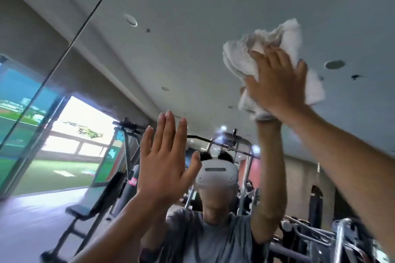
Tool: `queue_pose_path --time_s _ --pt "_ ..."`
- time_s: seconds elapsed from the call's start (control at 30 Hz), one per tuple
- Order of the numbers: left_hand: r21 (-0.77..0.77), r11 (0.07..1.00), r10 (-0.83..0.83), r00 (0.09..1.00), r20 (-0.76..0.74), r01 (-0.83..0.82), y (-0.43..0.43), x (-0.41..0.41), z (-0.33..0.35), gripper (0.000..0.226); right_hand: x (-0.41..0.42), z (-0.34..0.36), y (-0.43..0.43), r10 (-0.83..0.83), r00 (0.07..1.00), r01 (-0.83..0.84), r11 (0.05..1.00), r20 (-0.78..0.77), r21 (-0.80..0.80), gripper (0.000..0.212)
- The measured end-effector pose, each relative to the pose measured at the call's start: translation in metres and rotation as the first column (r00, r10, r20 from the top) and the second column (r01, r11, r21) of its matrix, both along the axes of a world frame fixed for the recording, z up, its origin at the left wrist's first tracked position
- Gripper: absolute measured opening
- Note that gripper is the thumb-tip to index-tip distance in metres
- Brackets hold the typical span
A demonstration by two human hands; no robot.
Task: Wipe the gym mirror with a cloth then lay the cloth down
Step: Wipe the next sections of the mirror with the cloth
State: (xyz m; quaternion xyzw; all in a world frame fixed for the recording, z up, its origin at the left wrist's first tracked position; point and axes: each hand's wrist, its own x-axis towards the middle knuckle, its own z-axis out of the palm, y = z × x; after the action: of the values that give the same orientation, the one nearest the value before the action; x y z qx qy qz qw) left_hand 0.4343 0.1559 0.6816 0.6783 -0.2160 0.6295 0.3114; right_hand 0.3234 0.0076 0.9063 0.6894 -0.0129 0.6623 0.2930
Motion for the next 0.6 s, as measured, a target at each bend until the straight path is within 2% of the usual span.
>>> queue_pose_path --time_s 0.07,0.17,0.27,0.33,0.37,0.43,0.5,0.6 --pt "-0.017 1.0 0.001 1.0 -0.009 -0.001 0.001 -0.004 0.001 0.075 0.015 -0.024 0.018 0.011 1.0 -0.012 1.0 -0.021 -0.014 0.065" --pt "-0.036 0.999 -0.012 1.0 -0.005 0.012 0.002 -0.007 0.001 0.075 0.015 -0.055 0.026 -0.052 0.981 0.007 0.971 -0.185 -0.238 0.069" --pt "-0.046 0.999 0.018 1.0 -0.007 -0.019 0.001 -0.007 0.0 0.074 -0.006 -0.066 -0.005 -0.131 0.893 -0.087 0.889 -0.43 -0.45 0.073" --pt "-0.049 0.998 0.034 0.999 -0.017 -0.034 0.0 -0.007 -0.001 0.074 -0.027 -0.058 -0.034 -0.222 0.844 -0.108 0.821 -0.489 -0.56 0.07" --pt "-0.05 0.998 0.032 0.999 -0.018 -0.033 -0.001 -0.007 -0.001 0.074 -0.037 -0.042 -0.048 -0.251 0.829 -0.083 0.828 -0.499 -0.555 0.071" --pt "-0.05 0.998 0.024 1.0 -0.019 -0.025 -0.003 -0.007 -0.002 0.073 -0.051 -0.002 -0.063 -0.245 0.832 0.027 0.914 -0.498 -0.406 0.078" --pt "-0.053 0.998 0.024 1.0 -0.013 -0.024 -0.005 -0.004 -0.004 0.072 -0.053 0.027 -0.058 -0.184 0.894 0.096 0.969 -0.41 -0.226 0.08" --pt "-0.054 0.998 0.016 1.0 0.014 -0.015 -0.002 -0.002 -0.005 0.072 -0.026 0.021 -0.033 -0.022 0.981 0.026 0.999 -0.193 0.018 0.063"
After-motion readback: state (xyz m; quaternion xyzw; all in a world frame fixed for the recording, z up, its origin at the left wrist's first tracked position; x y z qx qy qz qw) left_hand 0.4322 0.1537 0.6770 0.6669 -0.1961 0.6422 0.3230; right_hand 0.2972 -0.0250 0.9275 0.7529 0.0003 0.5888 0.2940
